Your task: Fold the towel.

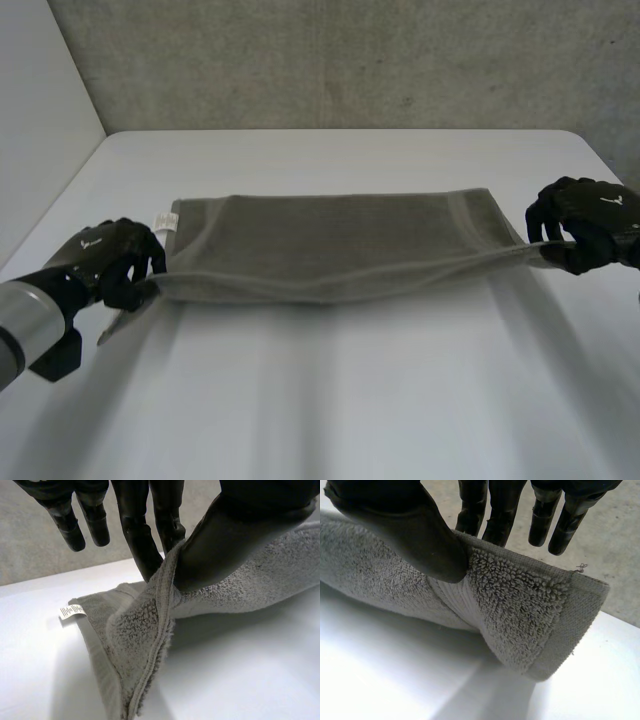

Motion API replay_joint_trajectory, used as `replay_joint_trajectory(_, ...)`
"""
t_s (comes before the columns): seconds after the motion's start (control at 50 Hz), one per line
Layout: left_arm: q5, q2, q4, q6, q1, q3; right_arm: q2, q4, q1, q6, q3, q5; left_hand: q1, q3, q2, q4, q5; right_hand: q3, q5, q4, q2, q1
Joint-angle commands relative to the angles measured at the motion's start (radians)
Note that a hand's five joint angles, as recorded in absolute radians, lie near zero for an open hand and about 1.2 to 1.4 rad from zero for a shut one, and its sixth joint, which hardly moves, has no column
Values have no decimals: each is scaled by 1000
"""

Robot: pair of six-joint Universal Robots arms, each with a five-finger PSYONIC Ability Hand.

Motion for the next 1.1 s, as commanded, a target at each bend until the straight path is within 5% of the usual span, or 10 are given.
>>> replay_joint_trajectory(0.02, 2, 124, -121, 68, 6, -29, -81, 153, -46, -106, -25, -83, 60, -45, 74, -56, 63, -33, 71, -53, 85, 72)
replay_joint_trajectory(0.22, 17, 79, -112, 138, 20, 49, -15, 143, -31, -218, -66, -92, 60, -45, 74, -56, 63, -33, 71, -53, 85, 72)
replay_joint_trajectory(0.28, 14, -63, -83, 164, 4, 109, 173, 114, 72, -247, -204, -10, 60, -45, 74, -56, 63, -33, 71, -53, 85, 72)
replay_joint_trajectory(0.46, -4, -481, -69, 240, -92, 487, 407, 51, 225, -279, -428, 172, 60, -45, 74, -56, 63, -33, 71, -53, 85, 72)
replay_joint_trajectory(0.66, -17, -749, 14, 254, -115, 826, 552, -372, 340, -275, -497, 383, 60, -45, 74, -56, 63, -33, 71, -53, 85, 72)
replay_joint_trajectory(0.82, -32, -841, 291, 266, -131, 872, 692, -469, 344, -285, -543, 403, 60, -45, 74, -56, 63, -33, 71, -53, 85, 72)
replay_joint_trajectory(1.1, -27, -913, 413, 268, -135, 876, 806, -480, 342, -285, -661, 402, 60, -45, 74, -56, 63, -33, 71, -53, 85, 72)
